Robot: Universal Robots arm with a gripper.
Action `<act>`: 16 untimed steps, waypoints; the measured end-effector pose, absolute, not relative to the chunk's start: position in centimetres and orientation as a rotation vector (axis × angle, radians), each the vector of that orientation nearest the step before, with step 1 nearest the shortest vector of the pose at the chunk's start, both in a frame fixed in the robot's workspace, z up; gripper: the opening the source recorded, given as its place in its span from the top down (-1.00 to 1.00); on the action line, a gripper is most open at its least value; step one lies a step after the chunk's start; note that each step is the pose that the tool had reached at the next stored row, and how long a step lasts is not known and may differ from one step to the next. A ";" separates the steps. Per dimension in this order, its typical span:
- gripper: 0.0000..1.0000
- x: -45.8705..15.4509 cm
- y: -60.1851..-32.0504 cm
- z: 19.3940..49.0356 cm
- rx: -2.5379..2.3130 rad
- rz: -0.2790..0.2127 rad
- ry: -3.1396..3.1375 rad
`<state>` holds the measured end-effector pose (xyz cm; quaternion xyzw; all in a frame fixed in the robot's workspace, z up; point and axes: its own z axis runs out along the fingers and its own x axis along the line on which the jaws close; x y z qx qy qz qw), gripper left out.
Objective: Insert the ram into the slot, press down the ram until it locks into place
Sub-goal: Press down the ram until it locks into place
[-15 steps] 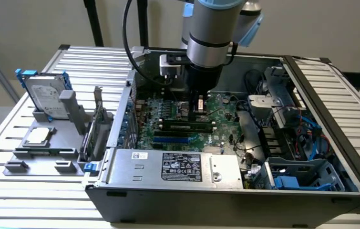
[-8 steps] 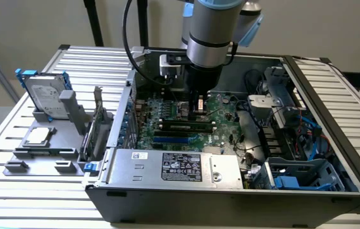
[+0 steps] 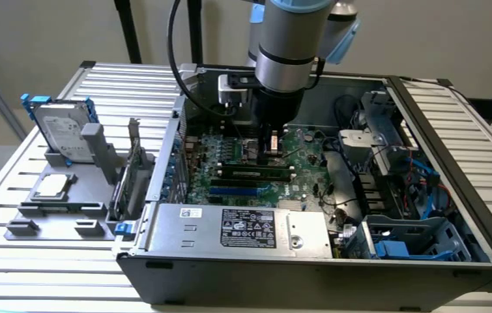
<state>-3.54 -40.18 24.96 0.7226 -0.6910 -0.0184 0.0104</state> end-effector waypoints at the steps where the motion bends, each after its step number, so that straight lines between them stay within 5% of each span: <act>1: 0.80 -3.5 -40.2 25.0 2.255 -0.057 -2.157; 16: 0.80 -3.6 -39.9 23.7 2.250 -0.069 -2.152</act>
